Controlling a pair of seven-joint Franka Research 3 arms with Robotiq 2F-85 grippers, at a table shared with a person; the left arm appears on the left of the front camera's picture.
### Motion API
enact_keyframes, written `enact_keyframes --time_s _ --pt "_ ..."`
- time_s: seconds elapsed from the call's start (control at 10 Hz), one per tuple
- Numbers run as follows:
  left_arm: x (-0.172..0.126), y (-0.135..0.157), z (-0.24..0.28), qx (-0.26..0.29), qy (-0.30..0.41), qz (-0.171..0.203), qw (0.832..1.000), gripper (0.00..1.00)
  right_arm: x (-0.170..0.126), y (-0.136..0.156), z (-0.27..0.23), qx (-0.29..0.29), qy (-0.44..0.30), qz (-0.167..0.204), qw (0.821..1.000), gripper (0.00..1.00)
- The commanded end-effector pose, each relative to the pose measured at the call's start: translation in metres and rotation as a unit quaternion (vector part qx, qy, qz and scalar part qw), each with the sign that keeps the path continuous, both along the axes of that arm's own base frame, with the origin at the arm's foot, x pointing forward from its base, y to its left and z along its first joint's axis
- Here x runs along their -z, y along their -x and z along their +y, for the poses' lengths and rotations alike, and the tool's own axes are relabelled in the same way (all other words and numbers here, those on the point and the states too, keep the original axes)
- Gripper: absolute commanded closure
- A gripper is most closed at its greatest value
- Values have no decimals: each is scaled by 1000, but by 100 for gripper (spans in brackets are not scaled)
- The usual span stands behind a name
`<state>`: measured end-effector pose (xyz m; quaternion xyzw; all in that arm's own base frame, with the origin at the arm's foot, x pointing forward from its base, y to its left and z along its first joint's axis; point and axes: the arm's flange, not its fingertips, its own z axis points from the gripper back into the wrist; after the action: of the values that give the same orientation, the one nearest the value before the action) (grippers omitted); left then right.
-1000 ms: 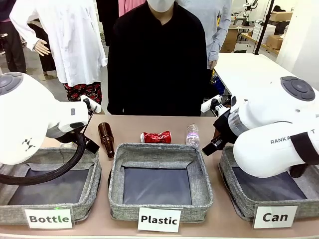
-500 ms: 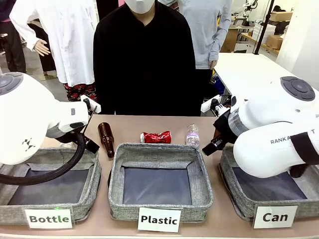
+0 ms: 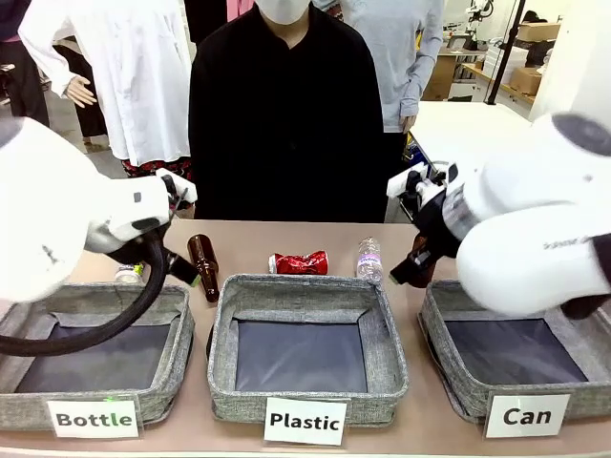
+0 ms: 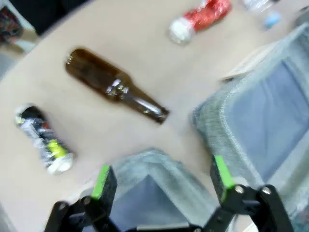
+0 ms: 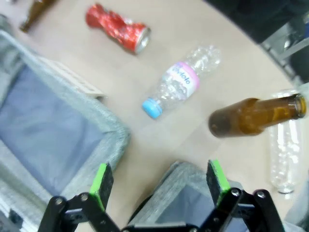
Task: Sort the can waste into the basket.
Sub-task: Pick up the can waste from the table and place it in the right Fabric basket.
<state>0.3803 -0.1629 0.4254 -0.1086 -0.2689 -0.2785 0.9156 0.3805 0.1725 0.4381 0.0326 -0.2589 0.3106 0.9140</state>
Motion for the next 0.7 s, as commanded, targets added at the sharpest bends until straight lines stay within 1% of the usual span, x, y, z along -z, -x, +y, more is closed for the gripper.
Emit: enact_keyframes --time_s 0.0,0.1,0.2,0.3,0.4,0.5,0.6 --pt "-66 61 64 -5 99 31 995 0 -83 35 -24 18 -90 50 995 0" --pt "-81 82 93 11 138 48 989 0 -105 54 -47 14 -142 76 987 0" --pt "-90 98 129 18 164 50 985 0 -118 71 -77 -1 -186 87 979 0" --pt "-92 108 168 31 209 64 975 0 -122 85 -114 -22 -242 104 965 0" --pt "-86 110 217 25 276 75 958 0 -116 93 -163 -6 -333 106 937 0" --pt "-70 113 263 11 347 80 934 0 -101 99 -204 12 -394 112 912 0" --pt "-53 116 306 -13 413 76 907 0 -83 100 -240 38 -435 120 892 0"
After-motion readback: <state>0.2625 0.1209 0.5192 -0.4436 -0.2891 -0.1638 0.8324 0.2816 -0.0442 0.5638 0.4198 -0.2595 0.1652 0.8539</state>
